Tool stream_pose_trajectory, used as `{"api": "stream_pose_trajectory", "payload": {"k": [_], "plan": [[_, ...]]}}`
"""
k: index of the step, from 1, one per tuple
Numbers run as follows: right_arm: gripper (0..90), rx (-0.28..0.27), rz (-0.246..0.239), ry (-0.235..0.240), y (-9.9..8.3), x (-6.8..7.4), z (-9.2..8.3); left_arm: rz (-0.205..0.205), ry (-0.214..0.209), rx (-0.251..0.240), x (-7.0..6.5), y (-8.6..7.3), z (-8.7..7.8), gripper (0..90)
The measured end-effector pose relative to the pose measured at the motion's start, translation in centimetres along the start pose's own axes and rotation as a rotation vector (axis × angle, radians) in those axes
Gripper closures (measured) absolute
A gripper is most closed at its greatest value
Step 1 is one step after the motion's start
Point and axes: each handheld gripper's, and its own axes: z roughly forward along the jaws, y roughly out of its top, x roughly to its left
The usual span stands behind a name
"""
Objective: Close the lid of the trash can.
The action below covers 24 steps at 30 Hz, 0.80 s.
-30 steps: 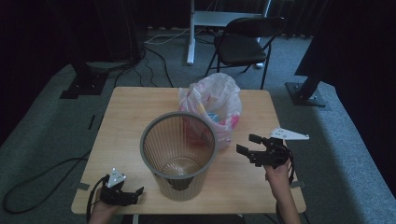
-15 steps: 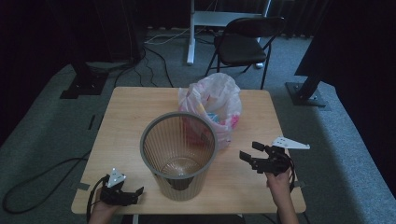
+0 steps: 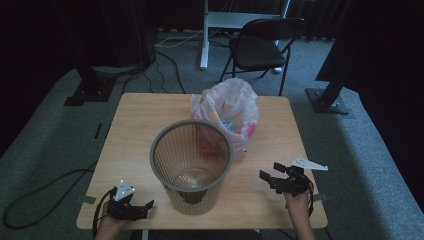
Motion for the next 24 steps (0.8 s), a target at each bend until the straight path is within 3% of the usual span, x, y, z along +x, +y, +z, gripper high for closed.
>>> {"api": "stream_pose_trajectory", "payload": {"k": [24], "plan": [[17.9,0.074,0.03,-0.076,-3.7,-1.5,0.0,0.001,0.0,0.0,0.0,0.0,0.0,0.8]]}}
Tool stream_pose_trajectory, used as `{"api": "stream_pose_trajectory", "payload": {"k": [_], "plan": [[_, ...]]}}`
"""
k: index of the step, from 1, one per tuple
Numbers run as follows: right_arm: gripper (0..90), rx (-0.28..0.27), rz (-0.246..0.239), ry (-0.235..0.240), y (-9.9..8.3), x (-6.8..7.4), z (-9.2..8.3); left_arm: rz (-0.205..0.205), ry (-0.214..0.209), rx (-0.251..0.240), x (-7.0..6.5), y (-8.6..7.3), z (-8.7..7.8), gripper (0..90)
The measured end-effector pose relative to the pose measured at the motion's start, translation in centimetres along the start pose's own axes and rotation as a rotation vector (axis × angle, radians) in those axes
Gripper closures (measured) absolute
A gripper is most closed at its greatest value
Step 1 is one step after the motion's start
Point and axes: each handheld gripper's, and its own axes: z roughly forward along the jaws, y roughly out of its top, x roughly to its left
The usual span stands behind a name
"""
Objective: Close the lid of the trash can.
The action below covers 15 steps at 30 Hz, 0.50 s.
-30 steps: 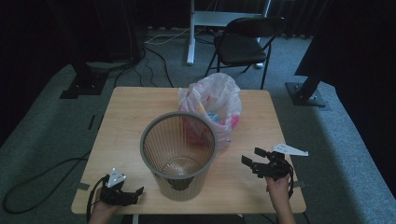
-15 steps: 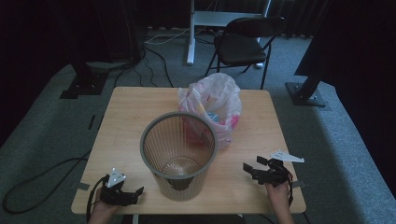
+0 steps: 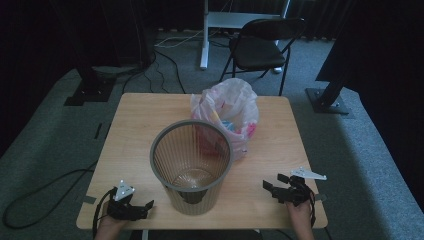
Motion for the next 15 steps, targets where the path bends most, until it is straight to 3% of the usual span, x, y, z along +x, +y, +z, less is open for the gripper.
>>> {"api": "stream_pose_trajectory", "payload": {"k": [15], "plan": [[17.9,0.015,0.029,-0.029,-1.6,-0.6,-0.5,0.0,-0.001,0.0,0.0,0.0,0.0,0.8]]}}
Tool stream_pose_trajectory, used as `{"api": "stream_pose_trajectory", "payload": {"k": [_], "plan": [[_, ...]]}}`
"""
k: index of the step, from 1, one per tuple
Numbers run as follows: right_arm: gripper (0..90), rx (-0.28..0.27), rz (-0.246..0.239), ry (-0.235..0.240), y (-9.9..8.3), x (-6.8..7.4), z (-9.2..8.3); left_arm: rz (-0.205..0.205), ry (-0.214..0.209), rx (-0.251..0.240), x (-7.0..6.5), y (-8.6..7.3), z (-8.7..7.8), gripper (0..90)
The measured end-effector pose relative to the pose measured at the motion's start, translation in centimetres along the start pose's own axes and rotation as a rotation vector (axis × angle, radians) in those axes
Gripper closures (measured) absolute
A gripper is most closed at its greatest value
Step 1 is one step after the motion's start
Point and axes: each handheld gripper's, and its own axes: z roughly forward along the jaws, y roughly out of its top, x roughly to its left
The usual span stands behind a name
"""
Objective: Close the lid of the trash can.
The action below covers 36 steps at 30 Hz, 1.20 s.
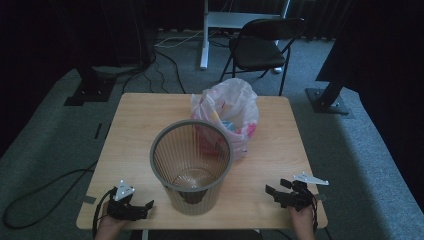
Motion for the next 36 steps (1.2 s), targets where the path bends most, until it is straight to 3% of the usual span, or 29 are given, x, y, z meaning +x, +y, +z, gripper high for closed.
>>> {"api": "stream_pose_trajectory", "payload": {"k": [19,36], "plan": [[17.8,-0.017,0.03,-0.072,-2.0,-1.0,-1.5,0.002,0.0,0.001,0.0,0.0,0.0,0.8],[17.9,-0.015,0.008,-0.142,-3.0,-1.1,-1.9,0.01,0.003,0.002,0.0,0.0,0.0,0.8]]}}
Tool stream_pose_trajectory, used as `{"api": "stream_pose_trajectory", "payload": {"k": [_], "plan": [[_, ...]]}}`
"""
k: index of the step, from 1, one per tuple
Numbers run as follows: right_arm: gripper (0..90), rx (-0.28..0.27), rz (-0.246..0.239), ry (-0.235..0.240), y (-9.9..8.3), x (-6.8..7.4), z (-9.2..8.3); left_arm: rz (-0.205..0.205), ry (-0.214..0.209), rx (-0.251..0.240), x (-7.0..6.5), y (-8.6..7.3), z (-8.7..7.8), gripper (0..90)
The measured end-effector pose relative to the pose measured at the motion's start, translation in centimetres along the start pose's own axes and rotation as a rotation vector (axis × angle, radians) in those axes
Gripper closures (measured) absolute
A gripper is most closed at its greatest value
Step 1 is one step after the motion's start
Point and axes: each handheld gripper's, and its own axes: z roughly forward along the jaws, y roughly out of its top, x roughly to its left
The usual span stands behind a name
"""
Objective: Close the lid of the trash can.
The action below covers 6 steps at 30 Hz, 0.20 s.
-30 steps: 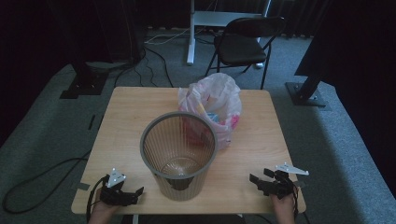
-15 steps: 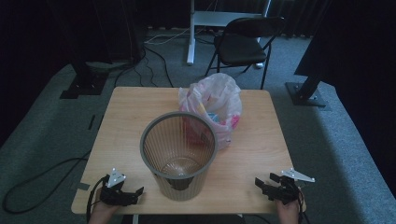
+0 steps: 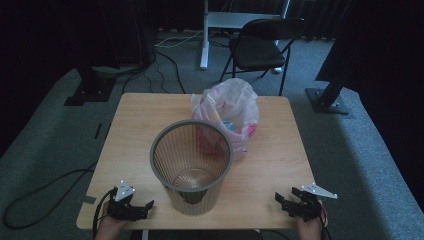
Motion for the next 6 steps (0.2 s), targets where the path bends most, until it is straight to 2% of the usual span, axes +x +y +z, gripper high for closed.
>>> {"api": "stream_pose_trajectory", "payload": {"k": [6], "plan": [[17.9,0.001,-0.006,-0.003,0.03,0.07,0.11,0.003,0.003,-0.002,-0.03,-0.01,0.03,0.8]]}}
